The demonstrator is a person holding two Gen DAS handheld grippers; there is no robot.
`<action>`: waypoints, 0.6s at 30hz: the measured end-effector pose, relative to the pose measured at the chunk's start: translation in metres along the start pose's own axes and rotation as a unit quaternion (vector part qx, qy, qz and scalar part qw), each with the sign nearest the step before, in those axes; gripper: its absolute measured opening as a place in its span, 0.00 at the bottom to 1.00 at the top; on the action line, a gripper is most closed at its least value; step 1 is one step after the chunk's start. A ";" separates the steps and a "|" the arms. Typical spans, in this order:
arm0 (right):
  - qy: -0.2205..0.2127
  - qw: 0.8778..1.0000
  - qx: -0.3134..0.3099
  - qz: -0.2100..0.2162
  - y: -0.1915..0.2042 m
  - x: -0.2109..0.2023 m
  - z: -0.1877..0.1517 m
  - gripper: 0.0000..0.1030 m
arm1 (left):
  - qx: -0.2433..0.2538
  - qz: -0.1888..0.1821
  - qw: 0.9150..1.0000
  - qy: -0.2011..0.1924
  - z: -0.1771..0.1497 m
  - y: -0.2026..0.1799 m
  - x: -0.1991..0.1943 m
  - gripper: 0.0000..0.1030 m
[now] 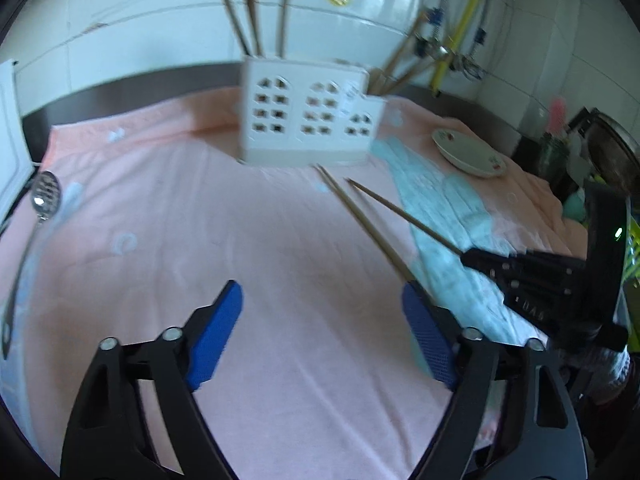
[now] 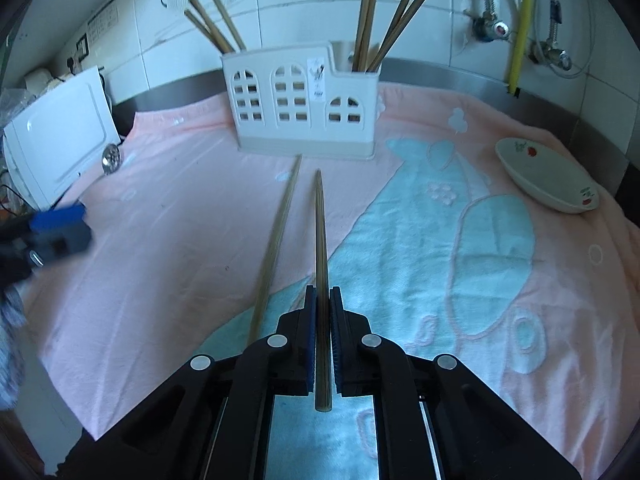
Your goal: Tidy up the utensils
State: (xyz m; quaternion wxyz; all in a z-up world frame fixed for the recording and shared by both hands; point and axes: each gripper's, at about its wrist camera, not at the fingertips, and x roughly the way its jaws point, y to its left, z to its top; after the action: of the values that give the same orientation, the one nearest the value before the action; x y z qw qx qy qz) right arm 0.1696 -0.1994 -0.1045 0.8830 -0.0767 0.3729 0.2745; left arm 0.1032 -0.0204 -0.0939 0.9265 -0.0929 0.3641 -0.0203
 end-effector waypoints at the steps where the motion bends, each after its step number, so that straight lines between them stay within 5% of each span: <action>1: -0.005 1.000 0.002 0.000 -0.003 -0.005 0.001 0.06 | 0.000 -0.006 1.000 0.005 -0.001 -0.006 0.003 0.71; 12: -0.028 0.999 0.017 -0.003 -0.027 -0.032 -0.004 0.06 | -0.014 -0.053 0.996 0.069 0.000 -0.064 0.054 0.39; 14: -0.030 0.999 0.020 0.000 -0.031 -0.033 -0.006 0.06 | -0.030 -0.052 0.995 0.077 0.003 -0.068 0.064 0.29; 18: -0.032 0.999 0.023 0.004 -0.036 -0.033 -0.009 0.06 | -0.053 -0.035 0.994 0.086 0.009 -0.071 0.081 0.25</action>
State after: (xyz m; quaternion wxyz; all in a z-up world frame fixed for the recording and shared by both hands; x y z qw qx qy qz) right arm 0.1643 -0.2465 -0.0900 0.8949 -0.0465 0.3511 0.2717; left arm 0.1712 -0.0976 -0.1287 0.8841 -0.1525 0.4399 -0.0414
